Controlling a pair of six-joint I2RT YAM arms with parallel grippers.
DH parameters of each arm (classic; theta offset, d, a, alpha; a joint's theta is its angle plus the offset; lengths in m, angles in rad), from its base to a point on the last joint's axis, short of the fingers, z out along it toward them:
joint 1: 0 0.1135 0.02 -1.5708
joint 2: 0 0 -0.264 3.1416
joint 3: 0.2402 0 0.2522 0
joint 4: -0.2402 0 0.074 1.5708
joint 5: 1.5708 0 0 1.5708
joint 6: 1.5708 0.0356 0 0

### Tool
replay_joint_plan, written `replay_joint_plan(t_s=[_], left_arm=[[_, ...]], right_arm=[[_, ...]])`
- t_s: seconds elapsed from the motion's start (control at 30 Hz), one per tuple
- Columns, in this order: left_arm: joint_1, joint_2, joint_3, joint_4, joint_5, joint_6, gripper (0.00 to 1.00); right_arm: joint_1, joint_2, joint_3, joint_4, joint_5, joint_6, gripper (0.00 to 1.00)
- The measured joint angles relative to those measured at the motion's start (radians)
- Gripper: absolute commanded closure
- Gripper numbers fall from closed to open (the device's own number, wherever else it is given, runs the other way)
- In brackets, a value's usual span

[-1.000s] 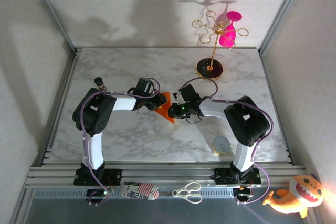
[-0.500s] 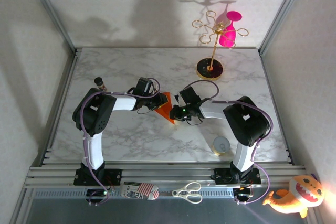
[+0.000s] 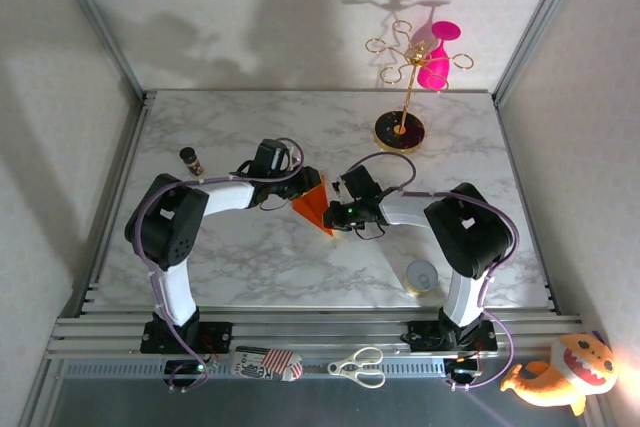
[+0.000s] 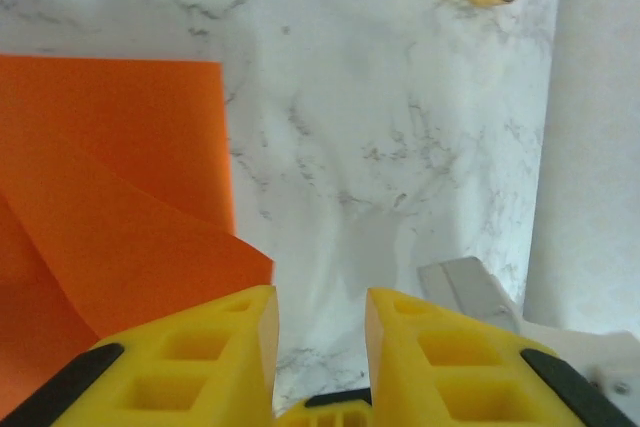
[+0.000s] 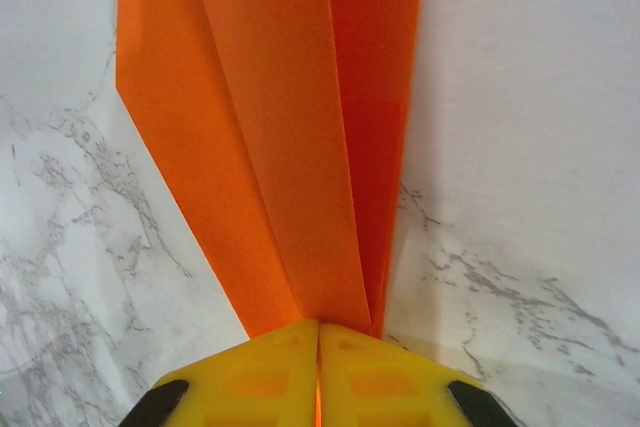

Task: Fold a paper plane with a square sheet of paper (pick it up from the middle)
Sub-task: Fourth fold the wing at the center of the table.

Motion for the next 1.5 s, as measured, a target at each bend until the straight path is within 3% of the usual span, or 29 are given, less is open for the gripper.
replay_joint_plan(t_s=[0.5, 1.0, 1.5], left_arm=[[-0.034, 0.016, -0.06, -0.007, 0.012, 0.132, 0.85], [-0.062, 0.097, -0.019, -0.035, 0.017, 0.147, 0.85], [-0.078, 0.112, 0.05, -0.161, -0.055, 0.142, 0.87]], right_arm=[[0.0, 0.006, 0.03, -0.059, 0.013, -0.051, 0.91], [0.0, 0.01, 0.033, -0.063, 0.013, -0.048, 0.91], [-0.004, -0.019, -0.023, -0.002, -0.019, -0.056, 0.91]])
